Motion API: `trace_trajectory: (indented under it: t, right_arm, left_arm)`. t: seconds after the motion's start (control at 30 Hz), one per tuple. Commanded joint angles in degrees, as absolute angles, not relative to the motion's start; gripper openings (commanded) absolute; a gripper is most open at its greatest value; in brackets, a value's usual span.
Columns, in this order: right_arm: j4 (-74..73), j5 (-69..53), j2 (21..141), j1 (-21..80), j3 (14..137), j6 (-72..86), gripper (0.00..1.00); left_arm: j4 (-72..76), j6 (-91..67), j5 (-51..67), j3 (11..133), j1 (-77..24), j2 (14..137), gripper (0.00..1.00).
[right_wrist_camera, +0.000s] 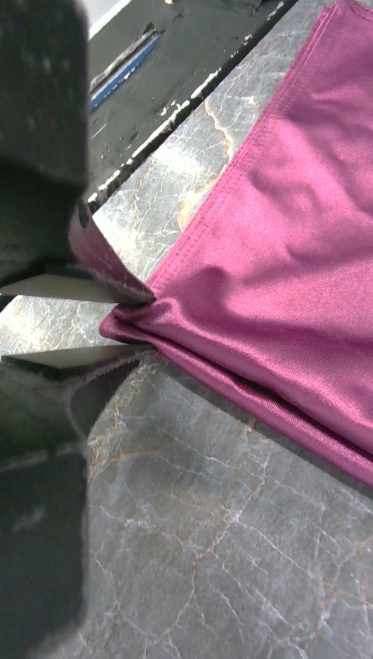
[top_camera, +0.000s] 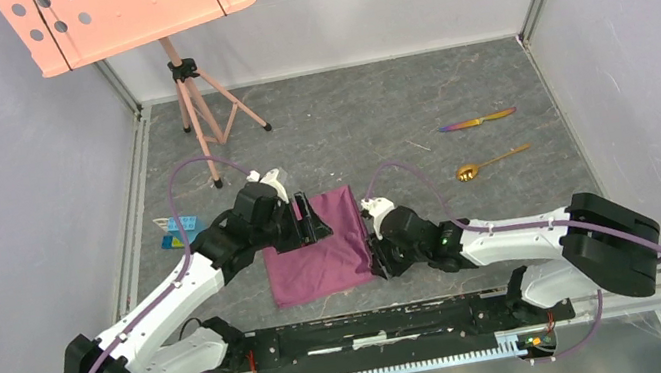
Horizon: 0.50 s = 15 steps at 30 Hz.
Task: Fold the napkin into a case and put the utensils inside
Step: Smooth out the lower triangle-folded napkin at the center of the board.
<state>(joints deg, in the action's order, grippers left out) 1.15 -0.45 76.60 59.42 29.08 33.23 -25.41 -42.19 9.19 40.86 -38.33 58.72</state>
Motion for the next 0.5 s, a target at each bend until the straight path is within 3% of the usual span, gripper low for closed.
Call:
trace_trajectory:
  t: [0.0,0.2,0.47]
  right_arm:
    - [3.4,2.4,75.5,59.1,28.4,33.6,0.26]
    - [4.4,1.8,72.0,55.4,24.1,30.3,0.00]
    - [2.9,-2.1,67.0,48.4,19.5,20.8,0.01]
  left_arm:
    - [-25.4,-44.2,9.0,42.5,-38.1,58.3,0.73]
    - [-25.7,-44.2,8.5,41.7,-38.0,57.7,0.73]
    - [-24.7,-44.1,6.8,41.0,-37.8,60.1,0.75]
